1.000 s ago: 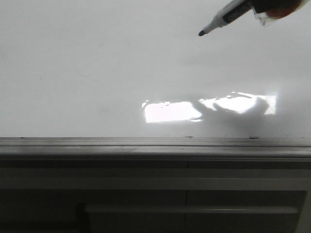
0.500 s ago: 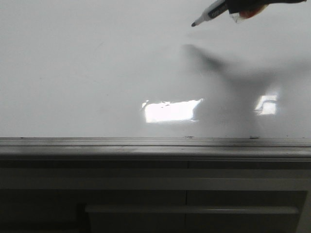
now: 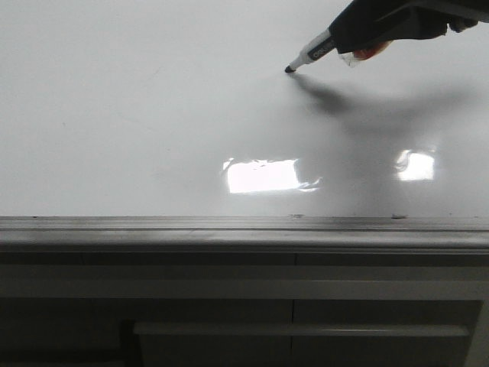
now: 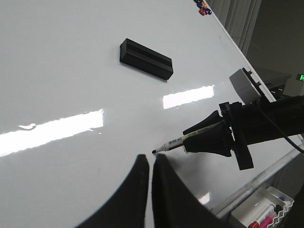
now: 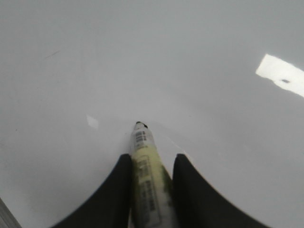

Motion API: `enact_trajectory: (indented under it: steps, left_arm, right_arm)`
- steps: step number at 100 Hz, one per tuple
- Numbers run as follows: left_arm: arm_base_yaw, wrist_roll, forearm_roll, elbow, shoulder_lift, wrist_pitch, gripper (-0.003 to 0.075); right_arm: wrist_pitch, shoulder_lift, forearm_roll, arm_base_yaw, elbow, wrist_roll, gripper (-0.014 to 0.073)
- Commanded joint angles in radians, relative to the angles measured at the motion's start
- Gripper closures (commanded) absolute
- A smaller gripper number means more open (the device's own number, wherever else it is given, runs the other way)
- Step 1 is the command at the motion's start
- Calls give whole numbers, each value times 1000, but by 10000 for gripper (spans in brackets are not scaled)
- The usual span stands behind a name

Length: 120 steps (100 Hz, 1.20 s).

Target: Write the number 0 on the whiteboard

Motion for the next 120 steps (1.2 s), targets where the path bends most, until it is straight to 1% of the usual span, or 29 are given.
enact_trajectory:
  steps: [1,41,58,64,71,102,120]
  left_arm:
    - [0,-11,-11,-24,8,-76,740]
    - [0,-11,-11,-24,8,-70,740]
    - [0,-11,-11,-24,8,-56,740]
    - [0,-11,-11,-24,8,-48,740]
    - [0,-11,-11,-24,8,-40,740]
    - [0,-11,-16,-24,8,-36,740]
    - [0,-11,-16,-24,8,-36,740]
  right_arm:
    - [31,5,-4,-5,-41,1,641]
    - [262,9,-4,-5,-59,1,641]
    - [312,3,-6,-7,-59,7,641]
    - [320,1,-24,-7,-59,37,641]
    - [333,-2,-69,-7,-59,89,641]
    - [444,-6,-436,-7,-61,413,641]
    - [471,-15,-596,-7,-89,560,641]
